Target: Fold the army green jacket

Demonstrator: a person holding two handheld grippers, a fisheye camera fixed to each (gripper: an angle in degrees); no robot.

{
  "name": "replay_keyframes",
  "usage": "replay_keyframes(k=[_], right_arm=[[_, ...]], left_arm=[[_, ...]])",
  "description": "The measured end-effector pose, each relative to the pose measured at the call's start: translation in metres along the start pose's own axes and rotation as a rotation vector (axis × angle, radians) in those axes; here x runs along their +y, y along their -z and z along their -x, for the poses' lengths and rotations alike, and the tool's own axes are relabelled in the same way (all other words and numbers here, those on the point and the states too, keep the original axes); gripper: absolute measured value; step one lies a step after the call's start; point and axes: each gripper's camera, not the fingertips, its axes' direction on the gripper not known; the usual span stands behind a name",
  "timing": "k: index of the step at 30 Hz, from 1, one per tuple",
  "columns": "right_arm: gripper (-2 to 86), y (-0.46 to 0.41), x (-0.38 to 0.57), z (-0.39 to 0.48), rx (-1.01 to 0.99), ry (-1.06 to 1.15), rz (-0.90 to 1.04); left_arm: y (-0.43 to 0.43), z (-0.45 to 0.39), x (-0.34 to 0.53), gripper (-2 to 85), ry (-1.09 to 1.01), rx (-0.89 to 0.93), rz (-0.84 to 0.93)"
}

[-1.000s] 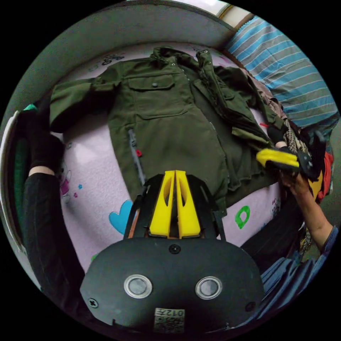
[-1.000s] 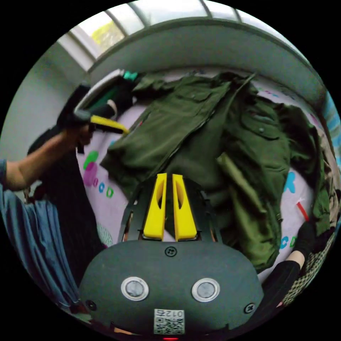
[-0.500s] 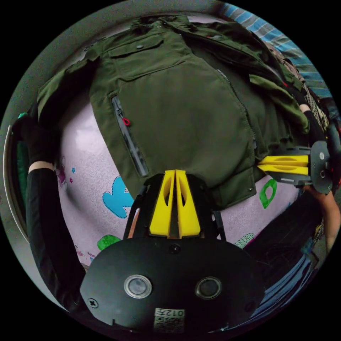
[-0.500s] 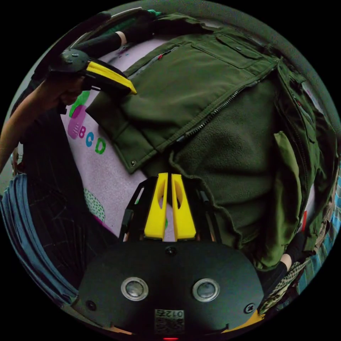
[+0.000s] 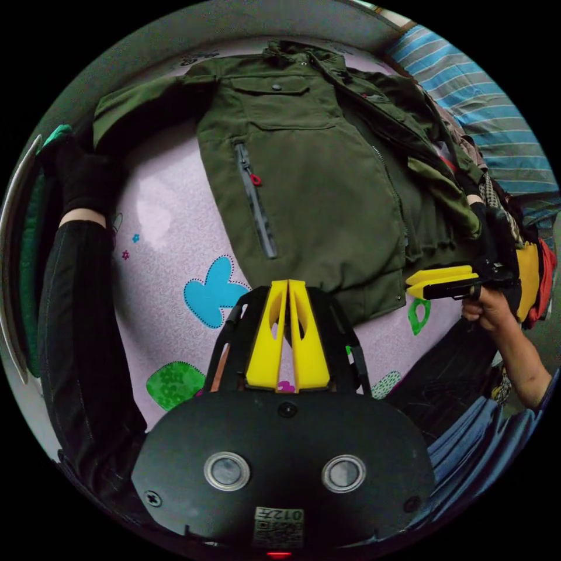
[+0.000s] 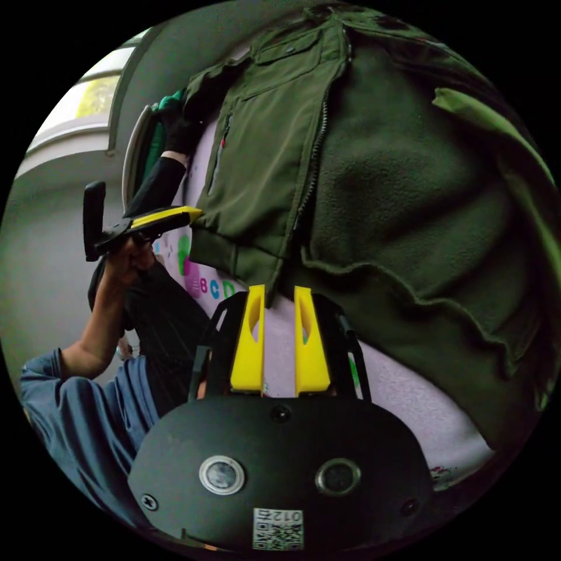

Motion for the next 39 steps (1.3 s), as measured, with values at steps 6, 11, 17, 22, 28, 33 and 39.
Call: replay_keyframes(k=[6, 11, 17, 22, 28, 33, 39], right_arm=[[0.8, -0.005, -0.017, 0.013, -0.045, 0.070, 0.030], [-0.1, 0.033, -0.007, 0.040, 0.182, 0.180, 0.014], [1.5, -0.002, -0.020, 0.017, 0.157, 0.089, 0.021], [2.4, 0.003, -0.014, 0.026, 0.115, 0.099, 0.063], [0.1, 0.058, -0.030, 0.065, 0.283, 0.187, -0.094], [-0.6, 0.069, -0.105, 0.087, 0.336, 0.222, -0.145], [-0.8, 0.034, -0.192, 0.101, 0.478, 0.196, -0.033]], left_arm=[[0.004, -0.008, 0.004, 0.6, 0.014, -0.002, -0.013], [0.015, -0.012, 0.012, 0.6, 0.002, 0.001, -0.059], [-0.030, -0.032, 0.002, 0.7, -0.071, -0.107, 0.073], [-0.040, -0.021, 0.002, 0.8, -0.092, -0.070, 0.162], [0.004, -0.041, 0.003, 0.8, -0.147, -0.126, -0.007], [-0.021, -0.084, -0.017, 0.6, -0.230, -0.080, -0.043], [-0.071, -0.101, -0.020, 0.6, -0.244, -0.162, 0.043]])
